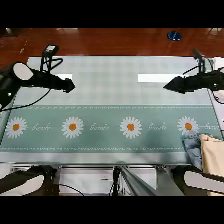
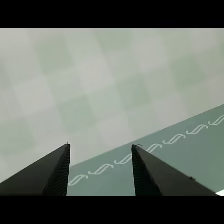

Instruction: Fold the shirts.

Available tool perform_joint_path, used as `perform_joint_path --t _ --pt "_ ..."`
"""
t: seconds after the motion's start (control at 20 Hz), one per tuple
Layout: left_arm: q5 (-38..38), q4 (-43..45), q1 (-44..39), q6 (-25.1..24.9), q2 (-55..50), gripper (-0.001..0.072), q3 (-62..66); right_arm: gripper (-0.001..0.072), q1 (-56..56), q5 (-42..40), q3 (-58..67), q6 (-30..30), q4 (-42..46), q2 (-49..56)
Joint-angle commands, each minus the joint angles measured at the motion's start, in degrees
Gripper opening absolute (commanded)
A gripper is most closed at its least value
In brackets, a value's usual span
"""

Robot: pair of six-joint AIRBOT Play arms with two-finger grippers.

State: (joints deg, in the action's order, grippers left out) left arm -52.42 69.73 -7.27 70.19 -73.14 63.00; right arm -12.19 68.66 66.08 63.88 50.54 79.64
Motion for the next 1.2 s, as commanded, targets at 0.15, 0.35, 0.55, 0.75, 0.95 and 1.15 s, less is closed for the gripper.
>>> perform_joint_path --t 0.15,0.35,0.55,0.75,0.95,1.15 --pt "-8.0 5.6 -2.3 9.0 -3.6 0.0559 0.9 0.0394 10.8 0.3 0.6 7.4 22.5 -0.4" --pt "-8.2 2.0 -2.3 9.6 -7.7 0.0555 5.7 0.0393 14.5 -7.9 0.6 9.8 29.2 -4.2" --pt "-7.6 2.1 -2.3 9.5 -8.2 0.0553 6.9 0.0394 14.5 -9.5 0.6 10.3 27.8 -5.5" --pt "-7.6 2.0 -2.3 9.6 -8.3 0.0553 6.9 0.0393 14.5 -9.6 0.6 10.3 27.8 -5.5" --pt "-7.6 2.0 -2.3 9.6 -8.3 0.0553 6.9 0.0394 14.5 -9.6 0.6 10.3 27.8 -5.5" --pt "-7.6 2.0 -2.3 9.6 -8.3 0.0553 6.9 0.0394 14.5 -9.6 0.6 10.3 27.8 -5.5"
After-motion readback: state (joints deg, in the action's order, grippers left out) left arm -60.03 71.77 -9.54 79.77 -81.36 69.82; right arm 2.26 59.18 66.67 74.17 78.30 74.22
